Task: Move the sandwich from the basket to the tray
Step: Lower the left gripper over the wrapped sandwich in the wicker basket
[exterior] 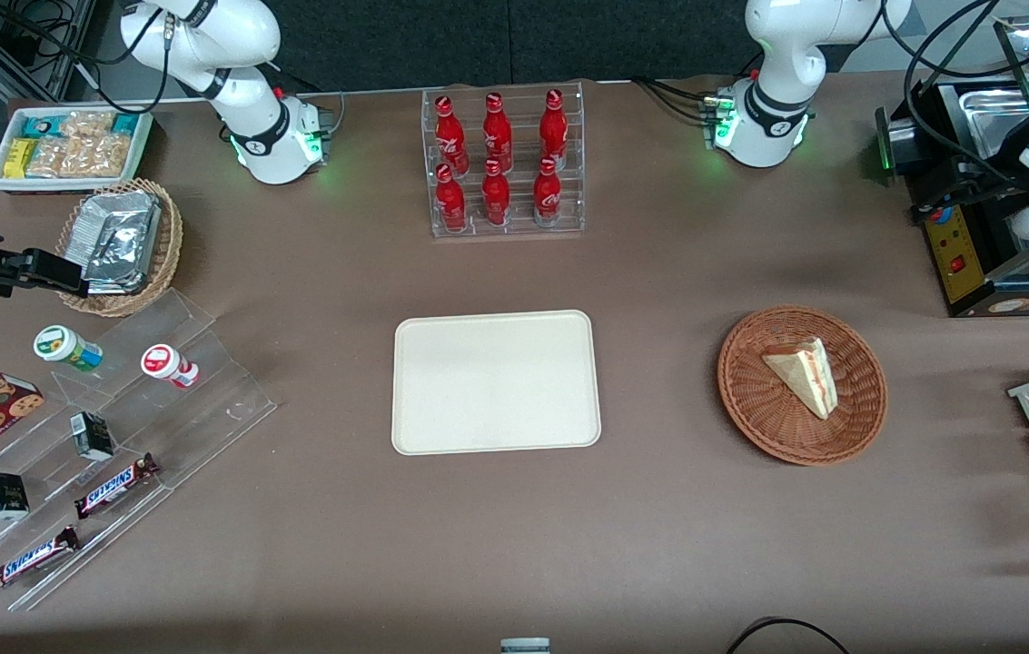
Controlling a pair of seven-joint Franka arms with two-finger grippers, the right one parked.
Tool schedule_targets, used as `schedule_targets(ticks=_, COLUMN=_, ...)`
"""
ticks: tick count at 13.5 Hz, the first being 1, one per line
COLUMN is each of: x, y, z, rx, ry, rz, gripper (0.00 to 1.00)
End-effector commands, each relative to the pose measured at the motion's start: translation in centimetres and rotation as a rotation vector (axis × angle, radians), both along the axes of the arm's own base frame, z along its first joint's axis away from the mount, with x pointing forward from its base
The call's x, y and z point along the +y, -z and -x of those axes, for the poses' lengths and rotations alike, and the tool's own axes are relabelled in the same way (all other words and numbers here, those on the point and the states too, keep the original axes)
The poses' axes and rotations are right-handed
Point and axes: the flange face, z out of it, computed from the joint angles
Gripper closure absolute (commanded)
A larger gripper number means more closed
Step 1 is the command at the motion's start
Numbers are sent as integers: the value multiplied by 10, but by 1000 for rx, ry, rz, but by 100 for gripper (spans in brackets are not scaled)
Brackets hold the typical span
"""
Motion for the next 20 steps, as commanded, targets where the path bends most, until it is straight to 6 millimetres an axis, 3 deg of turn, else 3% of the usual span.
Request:
schedule_targets(ticks=1, x=2, y=-6, z=2, rx=0, ry=19, rz=-10, gripper=1)
schedule_targets(ticks=4, x=2, y=7, z=-8, rx=17, ry=10, rz=-14, gripper=1)
schedule_targets(ticks=9, x=8, y=66, z=-35, rx=35, ry=-74, rz=-78, gripper=1)
schedule_targets(ticks=14, x=5, y=153, z=-41, rx=-3, ry=-369, rz=-89, gripper=1)
schedule_targets(ticks=18, x=8, y=248, z=-27, rx=-85, ry=-519, rz=-77, gripper=1)
schedule_targets(ticks=20, x=13, y=284, z=-15, rx=-118, ry=-543, rz=-63, gripper=1)
